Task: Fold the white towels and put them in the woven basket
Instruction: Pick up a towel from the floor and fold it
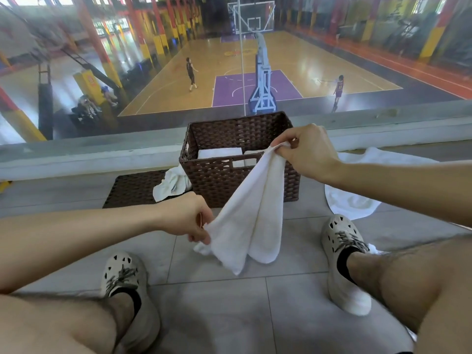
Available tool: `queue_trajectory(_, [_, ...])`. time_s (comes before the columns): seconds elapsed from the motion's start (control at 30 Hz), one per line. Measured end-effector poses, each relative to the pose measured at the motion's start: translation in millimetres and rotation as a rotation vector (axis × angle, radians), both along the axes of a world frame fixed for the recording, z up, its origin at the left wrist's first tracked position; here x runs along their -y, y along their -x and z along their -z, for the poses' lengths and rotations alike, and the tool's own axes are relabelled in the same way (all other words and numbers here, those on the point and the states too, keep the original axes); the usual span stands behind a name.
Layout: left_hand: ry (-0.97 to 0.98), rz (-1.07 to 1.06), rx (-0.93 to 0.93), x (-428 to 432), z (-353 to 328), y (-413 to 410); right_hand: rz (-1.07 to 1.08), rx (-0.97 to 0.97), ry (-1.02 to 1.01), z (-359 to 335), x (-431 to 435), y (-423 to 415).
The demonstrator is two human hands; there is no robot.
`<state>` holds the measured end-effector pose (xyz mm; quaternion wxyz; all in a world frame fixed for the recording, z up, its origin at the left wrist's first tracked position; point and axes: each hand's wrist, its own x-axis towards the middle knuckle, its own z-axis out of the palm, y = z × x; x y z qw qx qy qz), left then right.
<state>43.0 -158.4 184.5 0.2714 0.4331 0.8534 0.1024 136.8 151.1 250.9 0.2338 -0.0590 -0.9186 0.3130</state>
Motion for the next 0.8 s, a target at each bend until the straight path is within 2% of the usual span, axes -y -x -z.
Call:
queue_trajectory(0.1, [0.124, 0.169, -0.303, -2, 8, -2, -0.047, -0.008, -0.057, -6, 9, -1])
queue_trajectory(0.13, [0.127, 0.166, -0.346, -3, 10, -2, -0.058, -0.017, -0.067, -7, 11, 0])
queue_trajectory(0.3, [0.279, 0.05, -0.211, 3, 18, 4, -0.078, -0.042, -0.109, -10, 11, -1])
queue_trajectory(0.37, [0.255, 0.008, -0.174, 2, 20, 0, -0.103, -0.046, -0.12, -12, 12, -3])
queue_trajectory(0.53, [0.016, -0.128, -0.125, -11, 27, -9, -0.181, -0.043, -0.164, -17, 15, -4])
queue_trajectory(0.7, [-0.536, -0.34, -0.248, -44, 5, -21, -0.333, -0.031, -0.24, -17, 18, -6])
queue_trajectory(0.8, [-0.603, -0.351, -0.271, -64, -5, -24, -0.384, -0.001, -0.285, -17, 19, -6])
